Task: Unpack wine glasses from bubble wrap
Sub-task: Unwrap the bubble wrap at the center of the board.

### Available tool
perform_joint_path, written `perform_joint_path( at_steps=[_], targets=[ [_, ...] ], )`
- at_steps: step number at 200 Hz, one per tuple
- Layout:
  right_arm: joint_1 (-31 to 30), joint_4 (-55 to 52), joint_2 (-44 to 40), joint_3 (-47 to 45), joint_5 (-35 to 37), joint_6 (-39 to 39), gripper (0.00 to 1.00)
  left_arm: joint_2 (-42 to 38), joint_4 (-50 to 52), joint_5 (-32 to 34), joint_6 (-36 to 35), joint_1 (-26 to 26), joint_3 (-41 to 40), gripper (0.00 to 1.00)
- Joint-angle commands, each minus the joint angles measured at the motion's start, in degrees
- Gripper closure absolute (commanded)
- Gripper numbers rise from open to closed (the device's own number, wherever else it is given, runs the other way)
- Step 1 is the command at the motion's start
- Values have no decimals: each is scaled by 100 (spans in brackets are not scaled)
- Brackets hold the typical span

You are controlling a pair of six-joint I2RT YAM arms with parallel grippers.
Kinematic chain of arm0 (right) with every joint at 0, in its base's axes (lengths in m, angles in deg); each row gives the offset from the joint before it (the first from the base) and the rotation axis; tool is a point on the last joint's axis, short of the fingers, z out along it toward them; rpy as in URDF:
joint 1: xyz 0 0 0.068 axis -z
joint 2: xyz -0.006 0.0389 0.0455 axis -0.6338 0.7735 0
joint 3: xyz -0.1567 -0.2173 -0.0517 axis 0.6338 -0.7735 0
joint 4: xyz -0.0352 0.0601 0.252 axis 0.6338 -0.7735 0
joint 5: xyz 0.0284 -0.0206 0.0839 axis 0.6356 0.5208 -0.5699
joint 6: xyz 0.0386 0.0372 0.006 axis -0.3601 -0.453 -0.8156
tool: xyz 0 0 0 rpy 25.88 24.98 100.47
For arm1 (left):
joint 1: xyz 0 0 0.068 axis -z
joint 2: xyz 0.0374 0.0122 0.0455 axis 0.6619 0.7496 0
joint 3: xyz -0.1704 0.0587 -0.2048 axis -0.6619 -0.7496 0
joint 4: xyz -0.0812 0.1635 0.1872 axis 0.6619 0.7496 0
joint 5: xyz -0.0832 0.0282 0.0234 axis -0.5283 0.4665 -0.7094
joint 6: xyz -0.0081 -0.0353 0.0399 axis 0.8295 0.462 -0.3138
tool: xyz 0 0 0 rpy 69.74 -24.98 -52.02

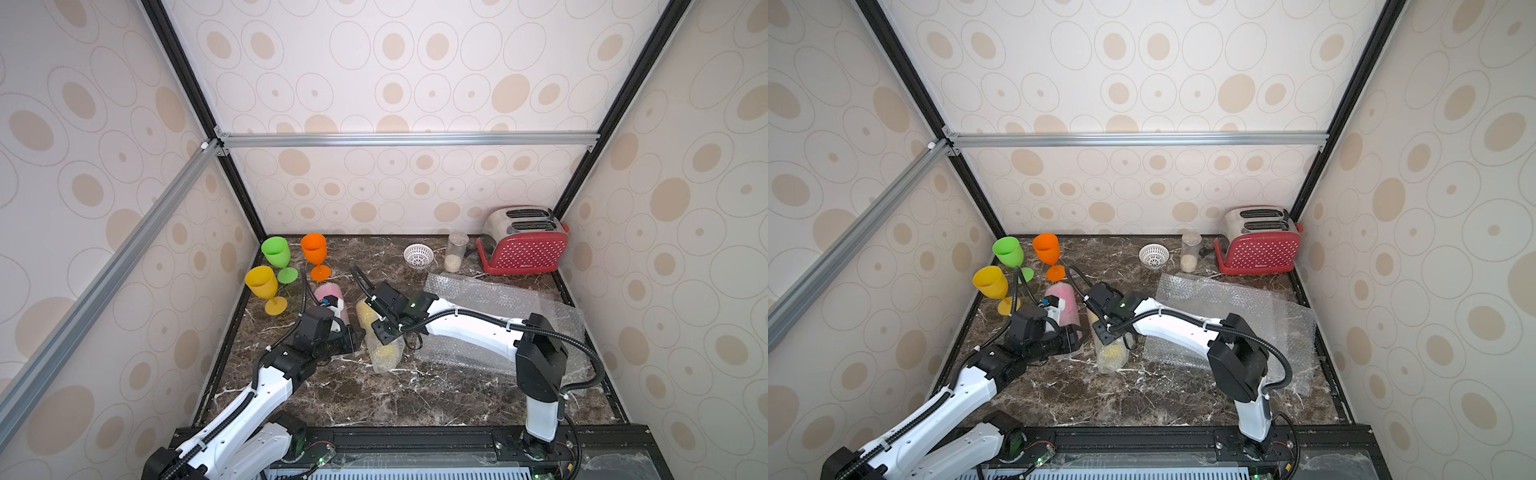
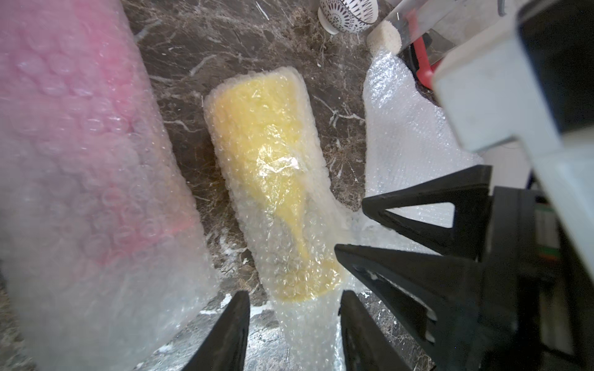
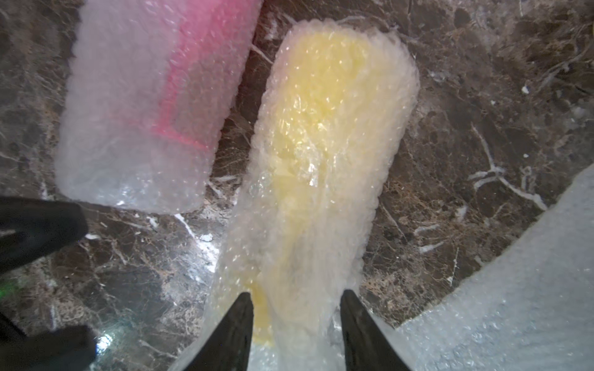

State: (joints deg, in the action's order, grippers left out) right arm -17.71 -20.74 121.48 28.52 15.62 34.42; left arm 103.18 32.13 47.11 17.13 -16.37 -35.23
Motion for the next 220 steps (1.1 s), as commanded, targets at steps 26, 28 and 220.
perform_joint_path(
  at_steps=[26, 28, 220],
  targets=[
    [-9, -244, 101, 97, 545, 51, 71, 101, -595, -409, 266, -38, -121, 53],
    [-14, -236, 100, 83, 548, 44, 71, 107, -615, -420, 276, -38, -127, 53],
    [596, 1259, -827, -1802, -717, -319, 83, 856, -2225, -753, 1033, 235, -540, 31]
  ],
)
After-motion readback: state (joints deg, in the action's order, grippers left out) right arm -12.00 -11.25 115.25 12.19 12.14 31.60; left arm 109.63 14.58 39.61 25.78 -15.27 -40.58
